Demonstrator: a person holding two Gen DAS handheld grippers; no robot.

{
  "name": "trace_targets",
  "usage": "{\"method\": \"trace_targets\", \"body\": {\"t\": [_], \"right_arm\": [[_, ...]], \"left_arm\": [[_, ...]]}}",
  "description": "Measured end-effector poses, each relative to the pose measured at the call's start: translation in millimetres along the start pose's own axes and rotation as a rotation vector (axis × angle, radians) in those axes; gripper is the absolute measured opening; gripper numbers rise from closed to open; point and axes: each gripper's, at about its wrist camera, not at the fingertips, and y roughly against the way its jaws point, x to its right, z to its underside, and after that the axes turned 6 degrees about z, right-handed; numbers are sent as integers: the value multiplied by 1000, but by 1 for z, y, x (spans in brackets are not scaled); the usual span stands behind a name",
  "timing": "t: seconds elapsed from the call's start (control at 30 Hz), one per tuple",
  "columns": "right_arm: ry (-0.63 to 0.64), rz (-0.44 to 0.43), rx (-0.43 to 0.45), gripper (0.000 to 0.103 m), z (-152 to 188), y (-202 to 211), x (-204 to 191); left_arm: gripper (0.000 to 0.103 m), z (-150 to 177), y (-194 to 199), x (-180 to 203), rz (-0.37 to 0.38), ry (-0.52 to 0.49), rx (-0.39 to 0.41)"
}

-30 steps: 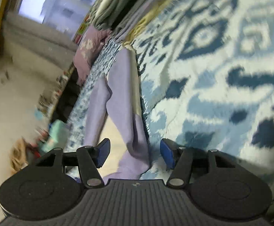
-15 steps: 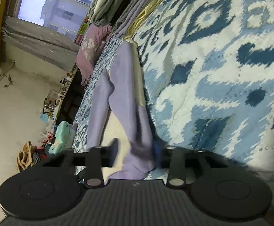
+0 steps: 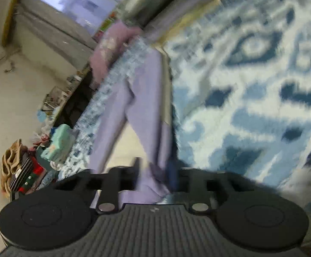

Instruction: Fold clothes

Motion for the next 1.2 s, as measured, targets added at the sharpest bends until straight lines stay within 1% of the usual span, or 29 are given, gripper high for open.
{"method": "trace_targets", "body": {"t": [0.03,0.1,0.17,0.2,0.27,0.37,0.4,0.47,0.57,0.63,0.73,0.87,0.97,1.03,1.13,1.17,1.2], "right_arm": [[60,15,25,48,-2,7,-6],[247,76,80,48,-1,23,-21],[426,149,119,48,5,33,-34],[513,190,134,48,9,37,-39],[692,271,149,48,20,40,-50],[911,360,114,48,39,32,-61],[960,373,104,49,46,30,-65],[1062,395,73,50,60,23,-69],[1233,441,35,52,83,11,-77],[1312,460,57,53,93,6,-80],[1386,478,96,54,100,-1,-80],[1553,511,182,54,116,-14,-80],[1615,512,226,54,119,-18,-80],[1625,510,257,59,118,-18,-78],[1625,504,302,62,116,-17,-76],[1629,507,323,62,115,-17,-77],[1638,513,344,60,116,-17,-78]], "left_arm": [[56,3,8,11,-32,-105,25],[58,12,22,38,-111,-362,77],[59,31,24,58,-197,-618,79],[60,42,22,68,-249,-749,70],[61,68,13,78,-356,-1004,25],[62,98,-1,77,-448,-1276,-67],[63,104,-4,75,-460,-1331,-87],[63,114,-9,72,-474,-1416,-113],[63,124,-19,68,-529,-1539,-138],[64,126,-21,65,-542,-1571,-127],[64,131,-24,65,-558,-1622,-102],[64,139,-34,61,-588,-1699,-49],[64,141,-42,60,-598,-1733,-3],[65,141,-43,61,-597,-1751,25],[66,137,-42,61,-596,-1751,60],[66,135,-43,62,-604,-1753,73],[66,134,-45,64,-614,-1759,87]]}}
